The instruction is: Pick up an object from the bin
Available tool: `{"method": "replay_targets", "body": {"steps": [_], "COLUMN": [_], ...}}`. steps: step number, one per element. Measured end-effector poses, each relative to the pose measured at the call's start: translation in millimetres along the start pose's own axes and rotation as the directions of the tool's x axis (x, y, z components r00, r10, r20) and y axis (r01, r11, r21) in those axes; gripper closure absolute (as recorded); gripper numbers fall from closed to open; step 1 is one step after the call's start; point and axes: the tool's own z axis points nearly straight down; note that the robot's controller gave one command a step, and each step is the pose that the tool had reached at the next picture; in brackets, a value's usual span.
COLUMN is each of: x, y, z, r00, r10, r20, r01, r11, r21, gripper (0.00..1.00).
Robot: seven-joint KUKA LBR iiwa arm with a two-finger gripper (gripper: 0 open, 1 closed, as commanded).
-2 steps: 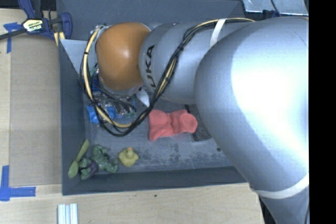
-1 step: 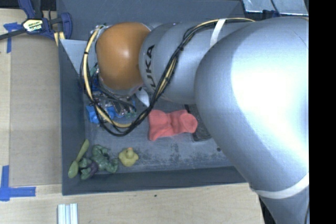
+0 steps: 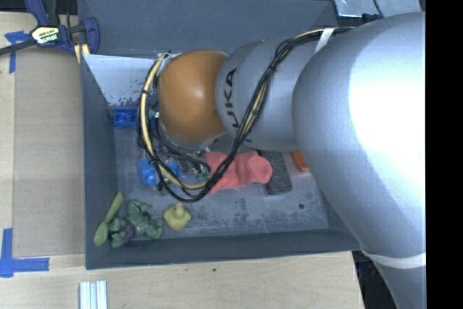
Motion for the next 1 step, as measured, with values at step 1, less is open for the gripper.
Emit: {"method": "replay_targets", "body": {"steps": [1], "x": [-18.2], "y": [17.9], "z": [-34.8], "r00": [1.000], "r10": [-0.003], "r20": [0.004], "r01": [0.003], "r11": [1.000], "r21": [-0.001], "gripper": [1.00]}}
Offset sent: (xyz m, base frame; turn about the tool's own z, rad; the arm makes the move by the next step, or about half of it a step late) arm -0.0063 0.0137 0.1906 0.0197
